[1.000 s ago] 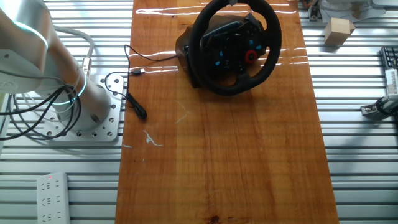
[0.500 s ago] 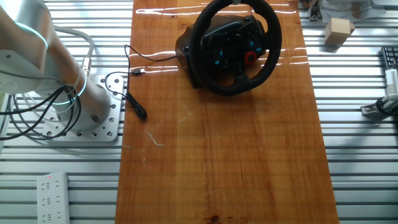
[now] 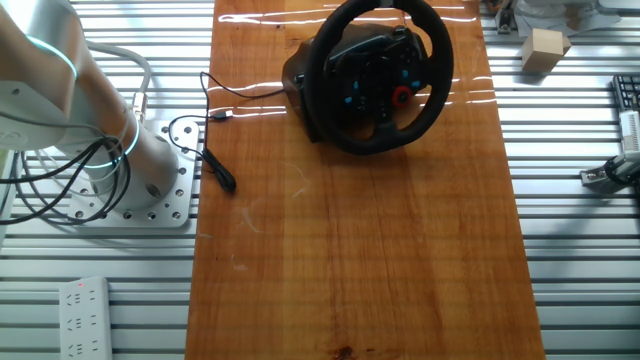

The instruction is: Rotate the steering wheel 90 degrees clockwise

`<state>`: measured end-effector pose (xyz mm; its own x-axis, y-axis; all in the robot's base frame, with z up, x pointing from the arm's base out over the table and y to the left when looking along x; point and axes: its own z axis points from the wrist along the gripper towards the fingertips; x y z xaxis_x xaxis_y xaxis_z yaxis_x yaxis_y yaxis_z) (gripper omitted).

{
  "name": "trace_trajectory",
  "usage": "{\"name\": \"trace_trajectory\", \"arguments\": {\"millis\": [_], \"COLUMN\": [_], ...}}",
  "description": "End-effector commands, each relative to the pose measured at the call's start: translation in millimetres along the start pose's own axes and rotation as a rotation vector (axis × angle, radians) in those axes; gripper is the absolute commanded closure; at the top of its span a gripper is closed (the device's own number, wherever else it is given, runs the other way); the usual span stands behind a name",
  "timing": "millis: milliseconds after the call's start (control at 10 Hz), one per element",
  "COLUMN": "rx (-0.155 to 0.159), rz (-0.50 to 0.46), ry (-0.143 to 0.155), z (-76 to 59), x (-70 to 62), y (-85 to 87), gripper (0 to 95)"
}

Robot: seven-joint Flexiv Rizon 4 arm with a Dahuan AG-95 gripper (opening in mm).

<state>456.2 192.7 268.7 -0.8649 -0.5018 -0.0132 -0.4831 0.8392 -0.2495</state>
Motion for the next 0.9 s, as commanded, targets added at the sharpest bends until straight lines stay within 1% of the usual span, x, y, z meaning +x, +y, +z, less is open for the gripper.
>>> {"name": "trace_trajectory", "arguments": {"millis": [100,200,300,400,500,900], "rx": [-0.002,-0.005,0.003,0.005,-0.002,-0.004], "rz": [-0.004,-0.006,-0.013,-0.016,-0.011,-0.013], "ry": [-0.001,-0.004,-0.008,-0.008,-0.001,-0.005], "z": [4.2,3.6,2.0,0.8,-0.7,1.5], "x": [-3.0,-3.4,-5.5,-8.0,-12.4,-12.5], "y": [-0.5,-1.4,-1.9,-2.4,-3.0,-4.3], "gripper": [95.0,95.0,95.0,95.0,95.0,95.0]}}
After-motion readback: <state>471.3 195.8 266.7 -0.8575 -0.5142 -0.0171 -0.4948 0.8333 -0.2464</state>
